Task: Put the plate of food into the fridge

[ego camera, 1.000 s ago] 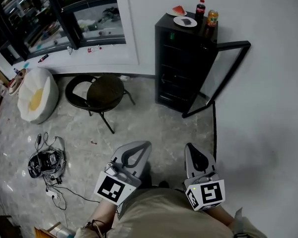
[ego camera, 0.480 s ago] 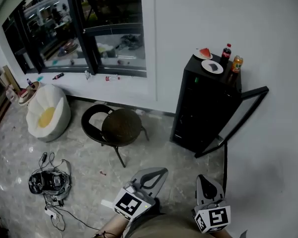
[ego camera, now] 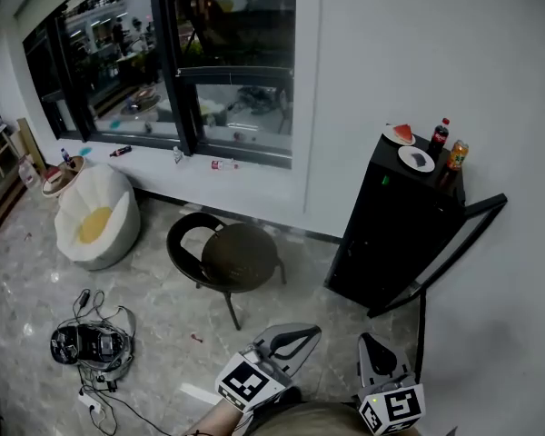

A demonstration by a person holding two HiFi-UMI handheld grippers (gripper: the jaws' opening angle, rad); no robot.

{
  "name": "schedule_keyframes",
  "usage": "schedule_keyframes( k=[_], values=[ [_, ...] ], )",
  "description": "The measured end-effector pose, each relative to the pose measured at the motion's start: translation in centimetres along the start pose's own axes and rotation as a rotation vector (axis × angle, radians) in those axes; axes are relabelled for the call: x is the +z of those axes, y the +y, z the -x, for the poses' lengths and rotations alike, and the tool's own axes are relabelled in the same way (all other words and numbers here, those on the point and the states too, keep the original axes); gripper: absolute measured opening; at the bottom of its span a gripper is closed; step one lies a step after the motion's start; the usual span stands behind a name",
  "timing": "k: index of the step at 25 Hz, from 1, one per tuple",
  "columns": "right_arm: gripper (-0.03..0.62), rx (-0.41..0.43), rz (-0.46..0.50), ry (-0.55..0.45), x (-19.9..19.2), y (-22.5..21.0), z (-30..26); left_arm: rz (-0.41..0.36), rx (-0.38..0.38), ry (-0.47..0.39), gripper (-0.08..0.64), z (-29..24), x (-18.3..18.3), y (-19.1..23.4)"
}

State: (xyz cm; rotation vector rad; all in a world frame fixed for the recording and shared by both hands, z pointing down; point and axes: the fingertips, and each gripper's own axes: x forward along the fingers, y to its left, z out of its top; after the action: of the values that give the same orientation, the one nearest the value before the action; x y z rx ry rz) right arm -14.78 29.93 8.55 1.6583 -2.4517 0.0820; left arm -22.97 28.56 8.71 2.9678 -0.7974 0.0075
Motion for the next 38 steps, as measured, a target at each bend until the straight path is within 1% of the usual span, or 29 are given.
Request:
schedule_keyframes(
  k=[5, 9, 16, 20, 21, 23, 26, 28, 33, 38],
  values=[
    [0.021, 0.021, 0.002, 0.002, 0.1, 0.8, -1.8, -0.018, 0.010, -0.001, 0.011, 0.5, -0.2, 1.2],
    [0.021, 0.053, -0.001, 0.013, -0.2, 1.3, -2.9, -0.021, 0.030, 0.021, 0.011, 0.7, -0.6, 1.9],
    [0.021, 0.082, -0.014, 0.024, -0.7, 0.8, -3.9, -0.020, 0.069, 0.059, 0.011, 0.4, -1.3, 2.6],
    [0.021, 0.128, -0.028, 0.048, -1.1, 0.0, -4.7, -0.042, 0.062, 0.069, 0.011, -1.1, -0.9, 2.9],
    [0.021, 0.135, -0.030, 0.061, -1.4, -0.4, -5.0, -0.043, 0.056, 0.072, 0.011, -1.8, -0.8, 2.9],
    [0.021, 0.133, -0.031, 0.077, -1.8, -1.5, -5.1, -0.017, 0.047, 0.075, 0.011, -3.2, -0.6, 2.8],
    [0.021, 0.118, -0.036, 0.065, -1.4, -3.9, -5.4, 0.014, 0.041, 0.095, 0.011, -5.4, -0.4, 2.7],
    [0.021, 0.110, -0.040, 0.060, -1.2, -5.8, -5.8, 0.006, 0.035, 0.108, 0.011, -7.3, -0.3, 2.9],
    [0.021, 0.082, -0.062, 0.086, -1.8, -10.3, -6.4, -0.004, 0.013, 0.129, 0.011, -11.7, -0.2, 2.9],
    [0.021, 0.079, -0.080, 0.092, -2.0, -14.2, -7.2, -0.002, 0.014, 0.159, 0.011, -15.3, -0.4, 3.2]
  ],
)
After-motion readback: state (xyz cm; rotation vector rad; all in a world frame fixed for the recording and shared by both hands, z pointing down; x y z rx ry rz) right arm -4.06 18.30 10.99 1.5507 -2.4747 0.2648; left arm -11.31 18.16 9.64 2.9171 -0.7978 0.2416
